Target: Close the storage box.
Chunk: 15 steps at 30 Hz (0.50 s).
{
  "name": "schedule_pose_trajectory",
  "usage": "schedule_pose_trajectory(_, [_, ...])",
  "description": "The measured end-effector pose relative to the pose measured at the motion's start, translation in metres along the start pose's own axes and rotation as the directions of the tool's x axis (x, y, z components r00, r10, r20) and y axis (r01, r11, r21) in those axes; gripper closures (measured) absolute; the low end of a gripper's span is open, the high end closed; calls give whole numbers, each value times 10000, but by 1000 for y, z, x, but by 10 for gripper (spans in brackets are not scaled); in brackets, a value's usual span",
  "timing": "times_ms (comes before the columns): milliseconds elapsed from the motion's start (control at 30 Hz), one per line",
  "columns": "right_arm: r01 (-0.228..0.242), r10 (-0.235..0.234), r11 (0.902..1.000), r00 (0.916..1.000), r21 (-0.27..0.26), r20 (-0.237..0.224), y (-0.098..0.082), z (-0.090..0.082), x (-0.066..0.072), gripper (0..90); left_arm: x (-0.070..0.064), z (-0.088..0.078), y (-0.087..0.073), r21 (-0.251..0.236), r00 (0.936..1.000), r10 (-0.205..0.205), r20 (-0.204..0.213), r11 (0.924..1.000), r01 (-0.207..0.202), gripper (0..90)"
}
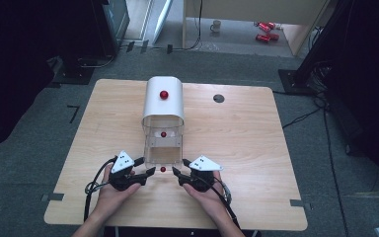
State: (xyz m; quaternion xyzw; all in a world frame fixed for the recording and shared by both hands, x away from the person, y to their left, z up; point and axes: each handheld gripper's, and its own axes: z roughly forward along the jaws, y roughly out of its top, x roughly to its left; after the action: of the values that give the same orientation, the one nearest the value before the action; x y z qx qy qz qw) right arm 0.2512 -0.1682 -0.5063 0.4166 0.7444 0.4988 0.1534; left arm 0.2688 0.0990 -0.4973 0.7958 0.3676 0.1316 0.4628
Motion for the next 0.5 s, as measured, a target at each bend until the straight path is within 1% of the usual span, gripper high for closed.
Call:
schedule_pose_trajectory(100, [69, -69, 10000, 9999, -47, 94, 0, 0, 0, 468, 1, 1, 0, 11, 10000, -26, 14, 10000, 26, 375])
schedule_pose_trajectory(200, [101, -99, 9999, 9999, -92, 120, 1, -1, 0, 468, 0, 0, 0, -82, 10000, -3, 27, 10000, 4, 380])
schedule_pose_trajectory(333, [233, -229, 9995, 9996, -233, 144, 2, -3, 1, 516, -3, -2, 1, -231, 10000, 19, -42, 9997, -20, 425])
schedule_pose_trajectory(400, [314, -306, 9990, 9992, -319, 253, 3, -4, 1, 526, -4, -3, 2, -356, 10000, -4, 5, 9994, 4, 429])
schedule_pose_trajectory(500, [243, -232, 9987, 9994, -442, 265, 3, -6, -1, 540, -6, -4, 2, -462, 10000, 4, 22, 9989, -3, 430])
